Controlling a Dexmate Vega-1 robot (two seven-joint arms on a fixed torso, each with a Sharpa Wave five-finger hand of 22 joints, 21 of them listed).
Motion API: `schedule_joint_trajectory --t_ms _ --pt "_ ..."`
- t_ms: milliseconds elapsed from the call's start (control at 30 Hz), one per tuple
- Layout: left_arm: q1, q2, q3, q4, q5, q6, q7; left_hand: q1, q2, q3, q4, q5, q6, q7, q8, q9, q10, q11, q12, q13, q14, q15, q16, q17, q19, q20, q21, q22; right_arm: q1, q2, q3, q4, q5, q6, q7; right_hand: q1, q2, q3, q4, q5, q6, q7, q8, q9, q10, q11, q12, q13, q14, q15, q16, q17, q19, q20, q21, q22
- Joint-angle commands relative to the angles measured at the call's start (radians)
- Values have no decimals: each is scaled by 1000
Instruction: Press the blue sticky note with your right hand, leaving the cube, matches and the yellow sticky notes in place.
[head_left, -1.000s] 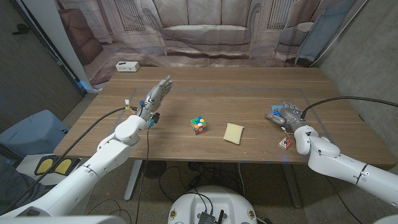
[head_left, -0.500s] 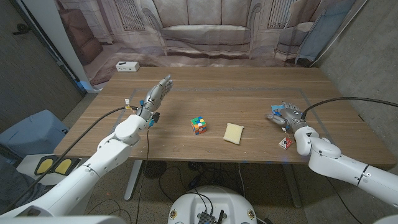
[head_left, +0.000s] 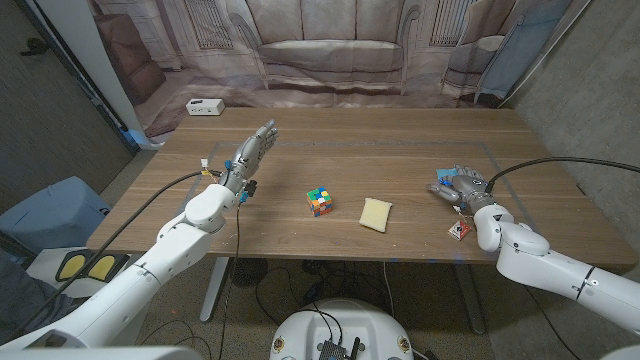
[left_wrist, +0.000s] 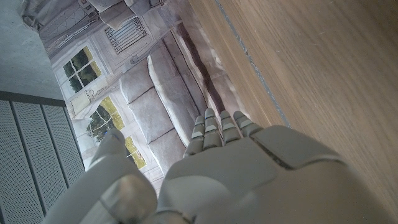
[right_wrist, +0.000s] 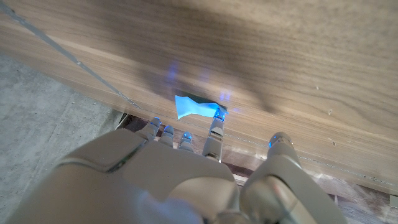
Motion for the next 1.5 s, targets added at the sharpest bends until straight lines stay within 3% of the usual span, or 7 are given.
schedule_joint_trajectory --t_ms 33,167,733,933,1200,1500 --pt "-18 -11 7 31 -8 -6 -14 -3 11 4 -8 -4 6 2 0 4 8 0 -1 3 5 0 -1 4 4 3 1 6 -12 -3 2 -16 13 -28 -12 1 -5 10 0 4 113 8 14 3 7 0 3 1 -186 3 7 0 -180 7 6 4" --pt "-22 -15 9 39 -8 -12 -16 -3 12 4 -9 -4 7 2 1 4 10 2 0 3 6 1 -1 5 4 3 1 6 -13 -2 1 -17 17 -31 -13 2 -5 11 -1 4 126 5 16 3 23 -11 6 0 -178 3 10 0 -178 8 7 4" --pt "-30 -15 8 51 -13 -12 -21 -4 13 4 -11 -4 7 2 0 4 11 -1 0 3 6 0 -1 5 5 3 0 6 -5 1 -19 -20 9 -29 -15 4 -4 13 -2 4 136 0 13 3 26 -9 3 -1 -176 3 9 -1 -173 10 7 4" --pt "-38 -17 10 59 -14 -12 -26 -4 13 4 -11 -4 7 1 0 4 12 0 0 3 5 0 -2 5 5 4 0 6 14 -1 -50 -22 -33 -29 4 5 -3 14 -3 4 135 -2 10 3 23 -10 0 -1 -180 7 7 -2 -177 28 5 3" --pt "-46 -20 15 65 -15 -8 -30 -4 14 5 -12 -4 8 2 1 4 11 -1 -1 3 7 0 -1 5 5 3 0 6 12 2 -43 -19 -31 -32 11 6 -2 15 -4 4 137 -5 8 3 24 -11 -1 -1 -180 8 7 -2 -177 36 5 3" --pt "-48 -17 14 64 -16 -1 -28 -5 15 5 -13 -4 10 2 1 4 9 1 -2 3 6 2 -1 5 5 3 0 6 -5 5 -34 -28 -31 -39 -6 9 -1 18 -5 4 186 -11 20 3 50 -17 4 -1 -161 6 13 -3 -169 47 7 3"
